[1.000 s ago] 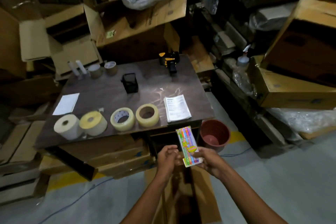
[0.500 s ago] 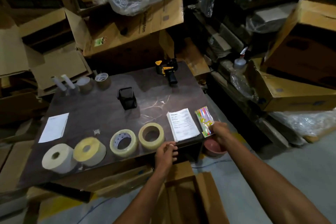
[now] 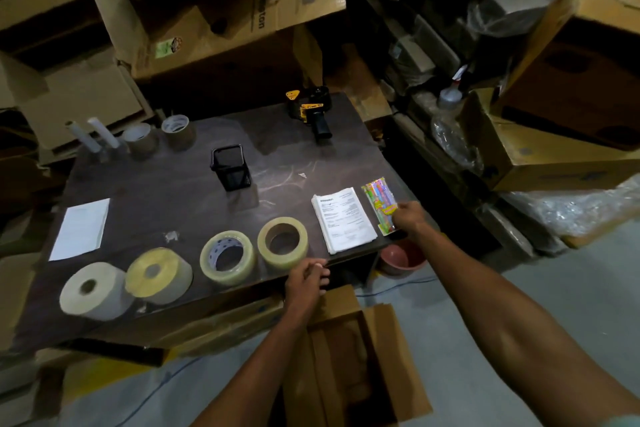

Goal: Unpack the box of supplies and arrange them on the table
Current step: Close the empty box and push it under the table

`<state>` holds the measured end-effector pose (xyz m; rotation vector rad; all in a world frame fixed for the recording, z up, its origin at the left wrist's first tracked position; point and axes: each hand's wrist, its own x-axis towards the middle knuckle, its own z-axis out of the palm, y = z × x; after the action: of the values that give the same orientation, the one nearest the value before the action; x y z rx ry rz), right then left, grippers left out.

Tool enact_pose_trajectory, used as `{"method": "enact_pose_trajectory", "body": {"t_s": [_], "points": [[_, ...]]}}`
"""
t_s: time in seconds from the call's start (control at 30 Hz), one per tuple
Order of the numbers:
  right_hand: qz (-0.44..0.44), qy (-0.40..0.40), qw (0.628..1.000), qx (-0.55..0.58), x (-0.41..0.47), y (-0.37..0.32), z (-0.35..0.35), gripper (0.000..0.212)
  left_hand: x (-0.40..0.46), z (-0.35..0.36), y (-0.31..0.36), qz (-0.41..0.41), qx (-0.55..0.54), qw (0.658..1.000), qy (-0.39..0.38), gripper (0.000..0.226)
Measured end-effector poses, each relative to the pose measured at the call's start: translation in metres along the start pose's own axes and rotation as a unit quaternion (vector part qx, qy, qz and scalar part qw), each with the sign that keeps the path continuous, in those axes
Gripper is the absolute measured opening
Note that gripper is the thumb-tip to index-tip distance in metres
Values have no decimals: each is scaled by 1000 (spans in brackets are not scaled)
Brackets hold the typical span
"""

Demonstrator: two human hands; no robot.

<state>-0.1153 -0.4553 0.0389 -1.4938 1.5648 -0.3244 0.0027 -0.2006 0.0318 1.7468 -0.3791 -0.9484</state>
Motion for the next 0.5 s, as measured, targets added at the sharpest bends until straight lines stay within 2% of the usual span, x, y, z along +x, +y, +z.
{"method": "enact_pose_trajectory", "body": {"t_s": [0.13,0.3,0.5], "points": [[4,44,999,23,-20,-5,-14,26,-9,-4,-4,0,9,1000,-25,20],[12,95,988,121,-42,19,-26,25,-23,5,-13,-13,19,999,-32,19],[63,50,971,224,-77,92,-15,25,-51,17,-32,-41,19,998,-33,15]]}}
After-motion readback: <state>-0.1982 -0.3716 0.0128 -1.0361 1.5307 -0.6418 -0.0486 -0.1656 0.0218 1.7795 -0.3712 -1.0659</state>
